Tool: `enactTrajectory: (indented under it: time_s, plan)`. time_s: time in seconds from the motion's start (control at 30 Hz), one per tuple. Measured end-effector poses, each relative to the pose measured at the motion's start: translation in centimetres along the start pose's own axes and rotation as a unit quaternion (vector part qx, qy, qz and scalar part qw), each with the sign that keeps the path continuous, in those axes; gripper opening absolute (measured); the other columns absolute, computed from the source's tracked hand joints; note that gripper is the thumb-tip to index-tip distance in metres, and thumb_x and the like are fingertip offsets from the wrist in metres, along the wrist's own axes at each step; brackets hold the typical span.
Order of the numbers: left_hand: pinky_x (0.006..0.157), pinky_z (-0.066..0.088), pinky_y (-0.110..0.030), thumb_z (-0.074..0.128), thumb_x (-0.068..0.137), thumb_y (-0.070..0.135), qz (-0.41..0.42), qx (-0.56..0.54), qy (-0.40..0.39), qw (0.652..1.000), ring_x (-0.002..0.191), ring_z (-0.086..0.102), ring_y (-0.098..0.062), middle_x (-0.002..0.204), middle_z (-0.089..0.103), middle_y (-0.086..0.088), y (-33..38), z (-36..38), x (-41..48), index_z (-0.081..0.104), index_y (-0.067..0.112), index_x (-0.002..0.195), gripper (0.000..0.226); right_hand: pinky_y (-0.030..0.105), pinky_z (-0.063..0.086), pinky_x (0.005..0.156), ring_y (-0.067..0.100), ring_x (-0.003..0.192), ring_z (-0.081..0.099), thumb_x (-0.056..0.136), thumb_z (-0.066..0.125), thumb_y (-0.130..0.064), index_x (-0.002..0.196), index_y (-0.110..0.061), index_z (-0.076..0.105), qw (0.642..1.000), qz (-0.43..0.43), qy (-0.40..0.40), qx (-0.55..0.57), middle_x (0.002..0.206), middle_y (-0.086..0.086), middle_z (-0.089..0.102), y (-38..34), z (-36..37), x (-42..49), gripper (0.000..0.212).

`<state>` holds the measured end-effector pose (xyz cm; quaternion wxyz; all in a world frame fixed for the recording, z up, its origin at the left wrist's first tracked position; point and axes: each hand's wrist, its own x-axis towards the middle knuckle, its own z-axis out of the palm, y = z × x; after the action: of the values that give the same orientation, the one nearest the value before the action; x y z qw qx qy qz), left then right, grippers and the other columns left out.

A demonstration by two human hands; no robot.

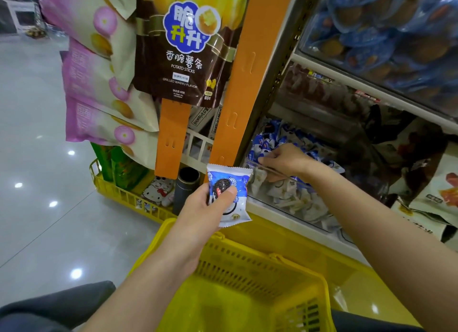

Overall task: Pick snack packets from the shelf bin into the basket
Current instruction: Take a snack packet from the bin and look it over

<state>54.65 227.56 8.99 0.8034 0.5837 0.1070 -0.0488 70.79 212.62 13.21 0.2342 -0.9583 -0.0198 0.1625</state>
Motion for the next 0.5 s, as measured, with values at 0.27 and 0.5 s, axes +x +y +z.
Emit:
enactTrajectory:
  time_s: [0.27, 0.5]
  plan:
    - [0.066, 0.049, -0.013, 0.056, 0.09, 0.025, 0.027, 0.052, -0.012, 0.998, 0.082, 0.067, -0.002, 0.092, 0.073, 0.004, -1.6, 0.4, -0.2, 0.061, 0.019, 0.104, 0.016, 0.01, 0.045, 0.067, 0.0, 0.077, 0.056, 0.094, 0.047, -0.031, 0.102, -0.024, 0.059, 0.932, -0.276, 0.219, 0.082, 0.085, -0.012, 0.062, 1.0, 2.6, -9.4, 0.016]
    - [0.065, 0.053, -0.019, 0.061, 0.085, 0.003, 0.015, 0.106, -0.063, 0.992, 0.084, 0.068, -0.007, 0.101, 0.07, 0.0, -3.5, 1.4, -0.6, 0.057, 0.021, 0.106, 0.028, 0.018, 0.05, 0.054, 0.004, 0.06, 0.059, 0.091, 0.056, -0.016, 0.075, -0.016, 0.064, 0.941, -0.188, 0.06, 0.275, 0.068, 0.0, 0.064, 4.5, 6.5, -11.1, 0.018]
